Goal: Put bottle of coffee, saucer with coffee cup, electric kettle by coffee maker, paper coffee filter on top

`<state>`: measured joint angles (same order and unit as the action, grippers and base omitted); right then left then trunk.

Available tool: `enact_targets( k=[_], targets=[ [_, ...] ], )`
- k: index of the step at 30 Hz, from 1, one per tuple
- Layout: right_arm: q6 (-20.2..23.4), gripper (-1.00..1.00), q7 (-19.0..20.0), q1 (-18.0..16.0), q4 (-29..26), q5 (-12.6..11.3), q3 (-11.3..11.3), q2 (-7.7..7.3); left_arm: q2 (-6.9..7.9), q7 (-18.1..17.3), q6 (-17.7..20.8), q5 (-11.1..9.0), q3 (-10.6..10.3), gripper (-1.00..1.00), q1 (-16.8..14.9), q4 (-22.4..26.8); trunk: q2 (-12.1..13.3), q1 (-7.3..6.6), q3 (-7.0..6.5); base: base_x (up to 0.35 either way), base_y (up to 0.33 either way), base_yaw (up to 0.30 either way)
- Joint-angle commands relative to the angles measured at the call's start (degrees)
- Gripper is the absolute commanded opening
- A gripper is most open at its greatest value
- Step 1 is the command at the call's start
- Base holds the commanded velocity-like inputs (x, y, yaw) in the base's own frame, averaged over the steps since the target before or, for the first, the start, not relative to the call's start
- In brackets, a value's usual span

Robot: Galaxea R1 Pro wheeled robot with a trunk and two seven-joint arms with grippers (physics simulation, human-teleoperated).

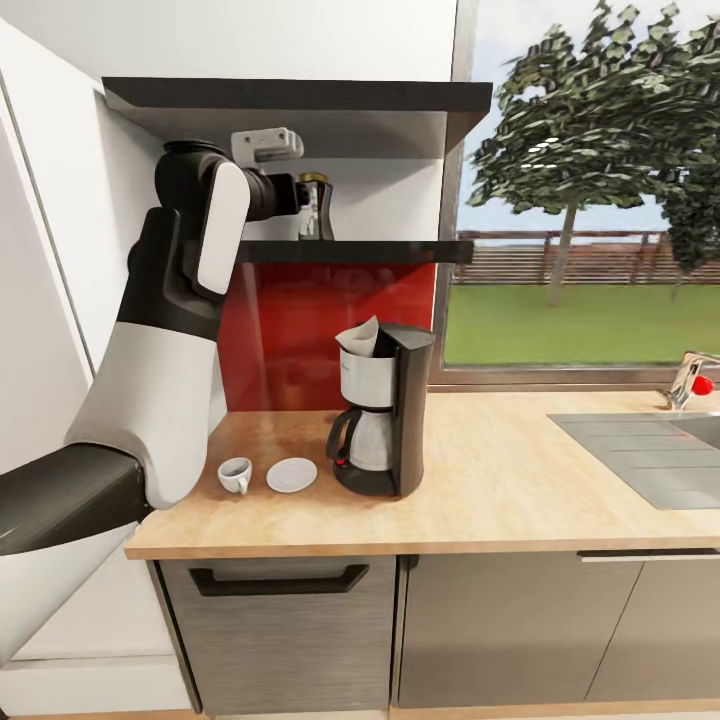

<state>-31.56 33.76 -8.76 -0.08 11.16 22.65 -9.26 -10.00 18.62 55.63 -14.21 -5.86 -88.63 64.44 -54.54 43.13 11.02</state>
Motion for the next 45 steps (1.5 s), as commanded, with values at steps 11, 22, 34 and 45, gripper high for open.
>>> enact_targets(
  k=[11, 22, 34, 45],
  targets=[
    [3.2, 1.0, -0.1, 0.0, -1.2, 1.6, -0.2, -0.02, 0.0, 3.5, 0.1, -0.6, 0.0, 1.0, -0.1, 0.0, -0.1, 0.01, 0.09, 0.0, 0.0, 0.0],
    [1.4, 1.0, -3.0, 0.6, 1.7, -1.3, -2.9, -2.93, 0.0, 0.6, 0.0, -0.3, 2.0, 1.0, -0.1, 2.3, -0.1, 0.01, 0.09, 0.001, 0.0, 0.0],
    [-7.2, 1.0, -9.2, 0.8, 3.1, -22.7, -10.9, -6.02, 0.0, 1.7, 0.0, -0.4, 2.0, 1.0, 0.0, 3.1, -0.1, 0.01, 0.09, 0.046, 0.0, 0.0],
    [-7.3, 1.0, -9.3, 0.8, 3.1, -23.0, -11.0, -6.06, 0.0, 1.9, 0.0, -0.4, 1.9, 1.0, 0.0, 2.7, -0.1, 0.01, 0.09, 0.077, -0.063, 0.0]
  ],
)
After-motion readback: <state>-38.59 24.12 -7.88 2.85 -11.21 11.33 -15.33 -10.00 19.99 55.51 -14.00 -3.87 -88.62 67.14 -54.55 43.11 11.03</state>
